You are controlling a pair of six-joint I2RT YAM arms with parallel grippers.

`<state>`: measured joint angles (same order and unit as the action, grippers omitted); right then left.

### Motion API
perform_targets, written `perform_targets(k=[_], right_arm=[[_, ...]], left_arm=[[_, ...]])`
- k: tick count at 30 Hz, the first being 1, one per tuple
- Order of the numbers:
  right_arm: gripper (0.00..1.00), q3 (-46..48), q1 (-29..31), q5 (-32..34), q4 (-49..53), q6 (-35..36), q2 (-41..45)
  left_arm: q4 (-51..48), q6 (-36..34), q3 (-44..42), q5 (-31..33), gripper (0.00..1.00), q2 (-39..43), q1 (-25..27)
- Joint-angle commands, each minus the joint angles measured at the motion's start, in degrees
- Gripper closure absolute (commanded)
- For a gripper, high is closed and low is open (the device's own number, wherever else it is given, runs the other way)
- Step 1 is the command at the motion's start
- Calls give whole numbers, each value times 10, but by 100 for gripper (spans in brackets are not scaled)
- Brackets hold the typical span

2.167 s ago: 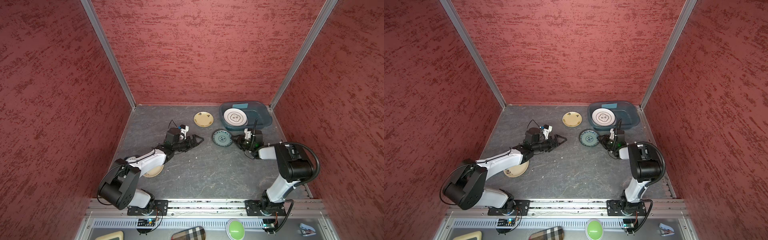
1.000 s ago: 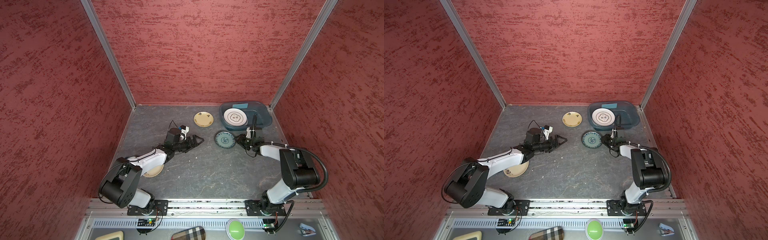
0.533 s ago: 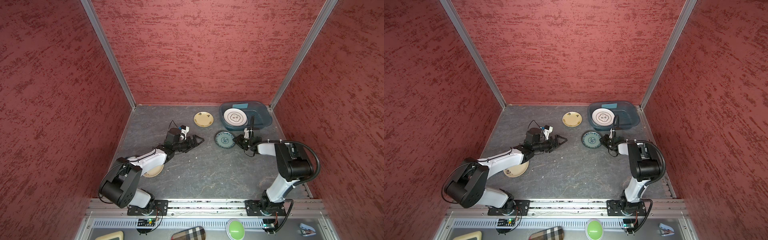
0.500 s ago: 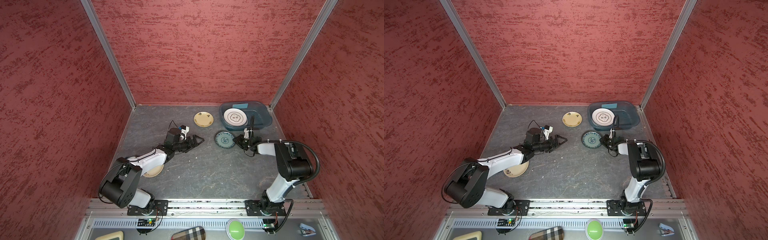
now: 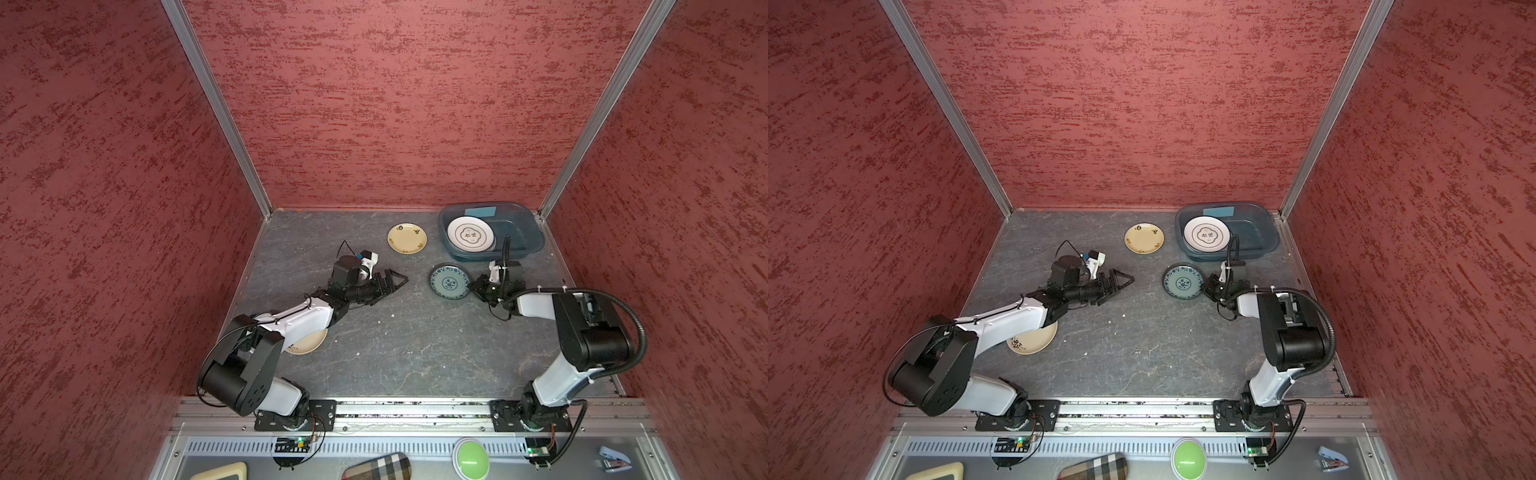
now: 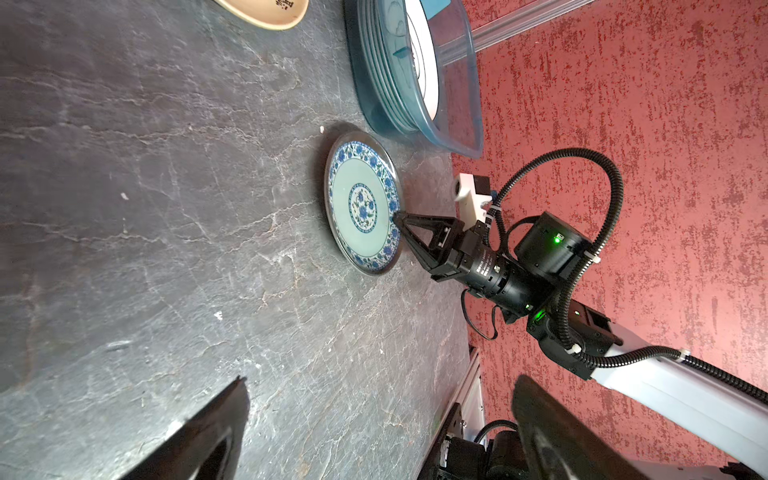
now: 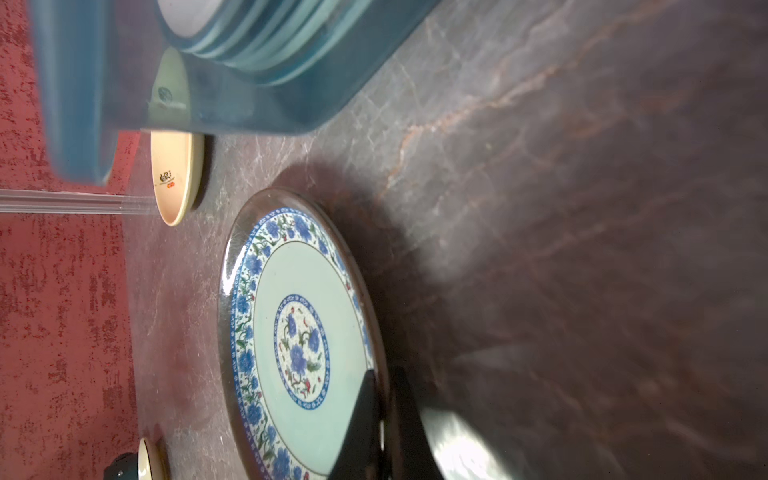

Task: Place the plates into the plastic bin on the countertop
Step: 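Lift the floral plate with right gripper and lower it into the bin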

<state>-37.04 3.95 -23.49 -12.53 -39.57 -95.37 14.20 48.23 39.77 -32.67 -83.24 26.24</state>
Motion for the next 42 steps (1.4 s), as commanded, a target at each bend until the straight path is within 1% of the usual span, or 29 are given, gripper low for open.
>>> perform_targets(k=[1,4,7,9,11,14,16,18,21,24,29,34,38,42], right_arm=[[100,17,2,-17,2,36,53],[100,17,2,-15,38,84,90],[100,6,2,-32,63,105,138],[100,-3,2,-41,71,95,169],[100,-19,2,-36,84,79,194],[100,-56,2,-10,116,60,216],[100,-88,0,12,133,52,215],[100,-124,-1,40,152,52,204],[100,-191,-5,83,194,52,163],[100,-234,-9,114,199,36,125],[100,-301,-25,160,211,8,37],[100,-341,-40,179,204,-8,-28],[100,-342,-53,169,173,-37,-66],[100,-363,-55,149,159,-37,-105]], left_arm=[[7,2,-10,-2,1,14,-10],[2,1,-13,0,1,22,-18],[1,0,-14,1,1,27,-23],[0,0,-18,4,1,34,-26],[1,1,-22,8,1,41,-28],[-4,0,-27,10,1,52,-30],[-9,-2,-30,11,1,58,-33],[-9,-3,-35,11,1,63,-35],[-6,1,-42,14,1,73,-36],[-23,-3,-42,20,1,90,-36],[-73,-22,-44,46,0,130,-40],[-114,-38,-48,72,1,173,-46],[-118,-40,-50,76,1,181,-53],[-120,-42,-45,68,0,174,-57]])
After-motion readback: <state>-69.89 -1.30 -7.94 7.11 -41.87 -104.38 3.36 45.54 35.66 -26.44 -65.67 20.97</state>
